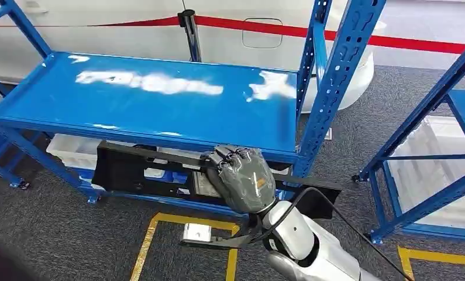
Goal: Take the parts from the cabinet and place them on the table.
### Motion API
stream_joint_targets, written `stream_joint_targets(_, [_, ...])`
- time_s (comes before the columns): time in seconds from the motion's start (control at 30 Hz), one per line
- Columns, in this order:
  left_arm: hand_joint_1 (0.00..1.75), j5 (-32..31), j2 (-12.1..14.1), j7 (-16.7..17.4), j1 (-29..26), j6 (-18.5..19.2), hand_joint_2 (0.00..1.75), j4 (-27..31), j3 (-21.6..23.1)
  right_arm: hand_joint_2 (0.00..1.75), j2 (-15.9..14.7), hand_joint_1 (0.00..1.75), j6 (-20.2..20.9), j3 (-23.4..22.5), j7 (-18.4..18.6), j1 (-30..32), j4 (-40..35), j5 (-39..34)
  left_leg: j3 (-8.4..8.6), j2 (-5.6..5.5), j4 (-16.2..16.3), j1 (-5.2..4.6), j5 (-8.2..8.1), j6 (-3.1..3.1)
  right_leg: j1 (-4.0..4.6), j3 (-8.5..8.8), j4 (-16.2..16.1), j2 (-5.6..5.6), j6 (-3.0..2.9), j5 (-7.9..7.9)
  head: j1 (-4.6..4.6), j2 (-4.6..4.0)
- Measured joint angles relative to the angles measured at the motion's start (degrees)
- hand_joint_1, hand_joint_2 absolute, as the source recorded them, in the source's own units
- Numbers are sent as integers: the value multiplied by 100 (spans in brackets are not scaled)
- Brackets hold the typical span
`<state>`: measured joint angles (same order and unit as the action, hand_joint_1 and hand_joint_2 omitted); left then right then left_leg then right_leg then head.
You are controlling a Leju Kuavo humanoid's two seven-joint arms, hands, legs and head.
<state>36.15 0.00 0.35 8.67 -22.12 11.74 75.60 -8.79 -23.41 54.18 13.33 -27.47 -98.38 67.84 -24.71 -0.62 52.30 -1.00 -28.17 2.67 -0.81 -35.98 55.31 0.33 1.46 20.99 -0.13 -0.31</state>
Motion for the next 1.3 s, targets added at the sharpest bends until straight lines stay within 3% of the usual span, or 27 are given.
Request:
stream_joint_targets(0.07, [0, -4, -4, 0, 2, 0, 175, 0, 13, 175, -9, 175, 0, -2, -6, 7, -13, -13, -86, 11, -59, 10, 130, 11, 11, -61, -33, 11, 78, -113, -5, 0])
stream_joint_targets(0.1, [0, -11, -13, 0, 4, 2, 175, 0, 26, 175, -22, 175, -2, -9, -7, 13, -15, -20, -138, 37, -81, 42, 214, 12, -16, -122, 60, 18, 89, 77, -18, 0])
stream_joint_targets(0.13, [0, -9, -13, 0, 4, 0, 175, 0, 28, 175, -31, 175, -2, -11, -7, 9, -24, -53, -205, 44, -81, 59, 268, 84, 3, -198, 298, 4, 96, 394, -7, 0])
stream_joint_targets(0.2, [0, -9, -20, 0, 19, 0, 175, 0, 28, 175, -48, 175, -4, -24, -4, 32, -24, -81, -346, 48, -79, 59, 388, 114, -8, -433, 1191, 0, 129, 1081, -5, 0])
stream_joint_targets(0.23, [0, -9, -22, 0, 23, 0, 175, 0, 28, 175, -52, 175, -4, -31, -4, 46, -24, -94, -430, 48, -74, 58, 457, 110, -8, -530, 1661, 0, 150, 1255, -5, 0])
stream_joint_targets(0.27, [0, -9, -24, -2, 31, 0, 175, 0, 28, 175, -57, 175, -4, -33, -4, 63, -24, -105, -504, 48, -71, 58, 517, 106, -8, -534, 1904, -1, 159, 1209, -5, 0])
stream_joint_targets(0.33, [0, -9, -31, -2, 43, 0, 175, 0, 28, 175, -72, 175, -4, -35, 0, 72, -24, -105, -652, 47, -53, 64, 623, 86, -14, -246, 1731, -2, 171, 798, -5, 0])
stream_joint_targets(0.37, [0, -9, -37, -4, 49, 0, 175, 0, 28, 175, -76, 175, -4, -48, 4, 72, -24, -96, -733, 40, -23, 73, 670, 63, -17, 93, 1297, -3, 171, 583, -5, 0])
stream_joint_targets(0.4, [0, -9, -37, -4, 66, 0, 175, 0, 28, 175, -76, 175, -4, -66, 4, 71, -24, -72, -789, 31, 35, 71, 701, 36, -24, 526, 708, -6, 169, 556, -5, 0])
stream_joint_targets(0.43, [0, -9, -37, -4, 72, 0, 175, 0, 28, 175, -76, 175, -4, -81, 4, 66, -26, -63, -837, 24, 85, 44, 709, 20, -22, 911, 222, -7, 162, 700, 0, 2])
stream_joint_targets(0.47, [0, -18, -39, -4, 73, 0, 175, 0, 28, 175, -76, 175, -4, -87, 6, 66, -37, -61, -868, 22, 144, 32, 724, -3, 0, 1091, -151, 5, 122, 832, -17, 0])
stream_joint_targets(0.57, [0, -31, -37, 0, 75, 0, 175, 0, 28, 175, -83, 175, -4, -92, 11, 76, -44, -61, -968, 16, 156, 29, 871, -114, -6, 947, -148, -2, -5, 777, -18, 0])
stream_joint_targets(0.6, [0, -33, -37, 4, 78, 0, 175, 0, 28, 175, -87, 175, -4, -92, 11, 68, -48, -59, -1010, 16, 221, 73, 750, -148, -30, 911, -150, -26, -56, 715, -20, 0])
stream_joint_targets(0.63, [0, -35, -37, 4, 89, 0, 175, 0, 28, 175, -83, 175, -4, -94, 11, 72, -50, -57, -1096, 17, 432, 78, 458, -199, -30, 850, -151, -24, -94, 667, -31, 0])
stream_joint_targets(0.73, [0, -35, -37, 4, 117, 2, 175, 2, 26, 175, -83, 175, -9, -98, 11, 74, -55, -48, -1358, 15, 1745, 118, -418, -301, -29, 649, -146, -37, -121, 504, -42, 0])
stream_joint_targets(0.77, [0, -37, -37, 4, 119, 4, 175, 2, 26, 175, -83, 175, -11, -98, 11, 76, -55, -46, -1349, 15, 2047, 126, -453, -315, -29, 578, -143, -37, -115, 446, -44, 0])
stream_joint_targets(0.8, [0, -53, -37, 13, 121, 7, 175, 2, 26, 175, -83, 175, -18, -98, 11, 76, -55, -39, -1248, 15, 2089, 137, -324, -321, -29, 505, -142, -37, -110, 395, -53, 0])
stream_joint_targets(0.83, [0, -65, -41, 33, 117, 7, 175, 2, 30, 175, -83, 175, -22, -98, 11, 76, -55, -13, -1046, 18, 1869, 147, -120, -316, -29, 438, -139, -32, -93, 339, -57, 0])
stream_joint_targets(0.9, [0, -96, -35, 66, 89, 7, 175, 0, 37, 175, -83, 175, -37, -98, 11, 75, -59, 7, -408, 17, 895, 154, 206, -283, -30, 337, -138, -19, -55, 251, -61, 0])
stream_joint_targets(0.97, [0, -105, -26, 92, 47, 9, 175, 0, 42, 175, -83, 175, -57, -109, 11, 73, -87, 13, 56, 2, 17, 101, 95, -208, -3, 254, -126, -15, 13, 159, -66, 0])
stream_joint_targets(1.07, [0, -103, -24, 101, 27, 9, 175, 0, 42, 175, -81, 175, -70, -118, 11, 74, -109, 17, -68, -2, -18, 72, 96, -125, -16, 143, -149, -24, 113, -6, -70, 2])
stream_joint_targets(1.1, [0, -105, -32, 98, 28, 9, 175, 0, 42, 175, -89, 175, -72, -118, 11, 77, -109, 22, -130, 8, -59, 112, 166, -29, 0, 95, -133, -10, 146, -2, -70, 0])
stream_joint_targets(1.13, [0, -103, -37, 98, 31, 9, 175, 0, 44, 175, -92, 175, -74, -122, 11, 78, -111, 24, -162, 11, -56, 109, 200, 19, -32, 4, -2, -15, 157, 174, -66, 2])
stream_joint_targets(1.17, [0, -101, -37, 98, 31, 7, 175, 0, 44, 175, -94, 175, -74, -125, 11, 79, -111, 35, -217, 20, -54, 106, 246, 88, -19, -130, 346, -14, 153, 495, -64, 0])
stream_joint_targets(1.23, [0, -94, -37, 98, 33, 0, 175, 0, 41, 175, -101, 175, -77, -127, 11, 84, -111, 52, -295, 30, -53, 69, 310, 137, -16, -438, 1302, -14, 158, 1059, -64, 0])
stream_joint_targets(1.27, [0, -90, -39, 98, 34, 0, 175, 0, 42, 175, -101, 175, -77, -127, 11, 88, -111, 55, -335, 33, -51, 46, 342, 149, -15, -553, 1713, -14, 158, 1191, -64, 0])
stream_joint_targets(1.3, [0, -87, -39, 96, 35, -2, 175, 0, 39, 175, -103, 175, -77, -127, 11, 99, -111, 57, -369, 32, -46, 29, 368, 158, -11, -557, 1875, -14, 146, 1087, -64, 0])
